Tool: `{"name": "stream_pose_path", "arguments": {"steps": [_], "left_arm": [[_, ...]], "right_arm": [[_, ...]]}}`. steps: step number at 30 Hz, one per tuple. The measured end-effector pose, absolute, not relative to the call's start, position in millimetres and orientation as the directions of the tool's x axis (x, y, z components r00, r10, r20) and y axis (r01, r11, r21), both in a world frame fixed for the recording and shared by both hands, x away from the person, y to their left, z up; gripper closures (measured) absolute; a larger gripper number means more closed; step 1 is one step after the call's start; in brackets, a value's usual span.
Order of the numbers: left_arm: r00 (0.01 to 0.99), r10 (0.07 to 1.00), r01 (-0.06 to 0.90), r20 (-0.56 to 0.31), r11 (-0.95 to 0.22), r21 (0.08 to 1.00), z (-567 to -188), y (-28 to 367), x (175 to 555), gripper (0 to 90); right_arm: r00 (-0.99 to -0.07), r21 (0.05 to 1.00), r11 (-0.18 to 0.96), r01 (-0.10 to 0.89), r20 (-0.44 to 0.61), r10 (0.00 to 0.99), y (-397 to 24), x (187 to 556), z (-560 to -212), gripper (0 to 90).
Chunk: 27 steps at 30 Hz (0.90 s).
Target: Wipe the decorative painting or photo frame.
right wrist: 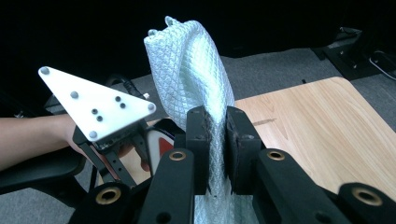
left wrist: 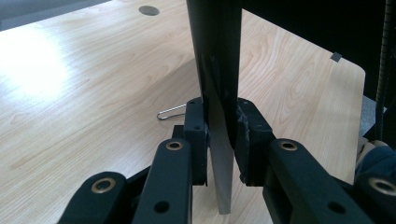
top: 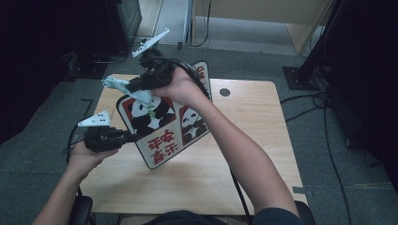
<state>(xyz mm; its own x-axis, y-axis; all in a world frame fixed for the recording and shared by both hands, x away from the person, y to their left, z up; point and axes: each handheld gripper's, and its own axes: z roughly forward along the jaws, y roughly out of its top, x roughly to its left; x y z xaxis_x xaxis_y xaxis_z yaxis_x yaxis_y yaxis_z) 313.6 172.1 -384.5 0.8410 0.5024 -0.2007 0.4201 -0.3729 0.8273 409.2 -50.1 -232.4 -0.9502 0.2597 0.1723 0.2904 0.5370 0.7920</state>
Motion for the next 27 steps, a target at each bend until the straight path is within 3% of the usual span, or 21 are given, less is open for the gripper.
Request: {"name": "stream_pose_path", "arguments": {"steps": [27], "left_arm": [[0.836, 0.505, 0.431, -0.213, -0.365, 0.826, -385, 172, 314, 77.1]], "right_arm": [[-0.930, 0.795, 0.510, 0.327, 0.176, 0.322, -83, 425, -233, 81.1]]}}
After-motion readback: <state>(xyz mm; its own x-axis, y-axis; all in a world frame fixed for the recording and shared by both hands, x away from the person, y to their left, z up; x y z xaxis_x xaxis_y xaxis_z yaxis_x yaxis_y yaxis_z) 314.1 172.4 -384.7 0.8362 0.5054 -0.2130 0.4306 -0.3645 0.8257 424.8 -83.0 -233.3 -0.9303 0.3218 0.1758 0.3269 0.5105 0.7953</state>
